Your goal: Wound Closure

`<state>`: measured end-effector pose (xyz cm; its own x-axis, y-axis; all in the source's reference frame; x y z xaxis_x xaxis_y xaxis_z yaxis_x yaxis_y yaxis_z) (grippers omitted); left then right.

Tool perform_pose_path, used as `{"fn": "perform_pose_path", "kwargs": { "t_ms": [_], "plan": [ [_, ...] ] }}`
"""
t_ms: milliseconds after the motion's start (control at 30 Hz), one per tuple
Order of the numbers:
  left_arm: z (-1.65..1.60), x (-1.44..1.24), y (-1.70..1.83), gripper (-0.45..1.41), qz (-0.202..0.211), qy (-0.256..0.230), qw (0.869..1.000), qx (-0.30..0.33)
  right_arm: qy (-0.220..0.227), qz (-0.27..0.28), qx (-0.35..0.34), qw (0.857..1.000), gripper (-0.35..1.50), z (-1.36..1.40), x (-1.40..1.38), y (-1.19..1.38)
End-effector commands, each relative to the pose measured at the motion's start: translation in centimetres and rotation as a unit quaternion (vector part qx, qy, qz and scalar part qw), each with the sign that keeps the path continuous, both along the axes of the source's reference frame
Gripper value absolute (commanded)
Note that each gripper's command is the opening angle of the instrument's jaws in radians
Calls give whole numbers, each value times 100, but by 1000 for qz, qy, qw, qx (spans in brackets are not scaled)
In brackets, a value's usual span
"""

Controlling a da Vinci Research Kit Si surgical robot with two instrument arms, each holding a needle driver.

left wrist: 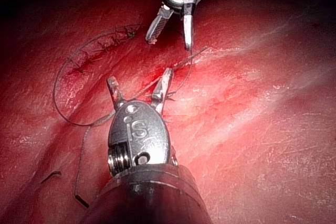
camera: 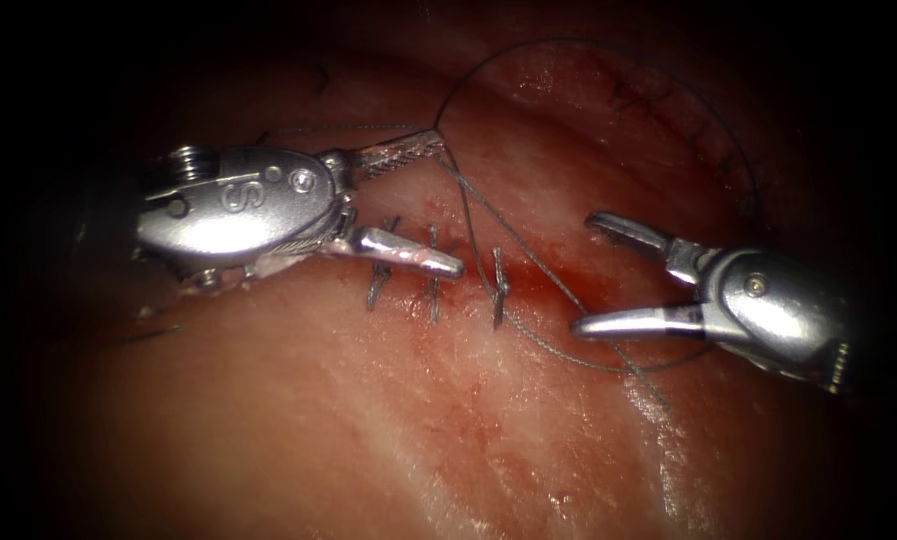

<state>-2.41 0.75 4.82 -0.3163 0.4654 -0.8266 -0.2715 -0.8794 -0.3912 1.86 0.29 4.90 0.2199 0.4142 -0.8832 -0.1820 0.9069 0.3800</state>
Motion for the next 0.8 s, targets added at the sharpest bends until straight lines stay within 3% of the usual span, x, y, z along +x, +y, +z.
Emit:
{"fn": "perform_pose_path", "kwargs": {
  "t_ms": [33, 267, 467, 567, 733, 800],
  "plan": [
    [8, 2, -2, 51, -4, 12, 1000, 0, 0, -1, 0, 1000, 111, 5, 7, -9],
    [34, 48, 17, 54, -31, 107, 994, -6, -2, 1, -1, 1000, 111, 5, 7, -12],
    [48, 93, 22, 54, -34, 160, 986, -15, -8, 1, -1, 1000, 113, 6, 7, -14],
    [48, 115, 22, 61, -19, 173, 985, -15, -8, 0, -1, 1000, 113, 6, 6, -15],
    [49, 169, 14, 64, 71, 177, 982, 1, -8, 1, -1, 1000, 113, 6, 6, -15],
    [52, 178, 13, 62, 84, 187, 979, 7, -8, 1, -1, 1000, 115, 6, 8, -15]
  ]
}}
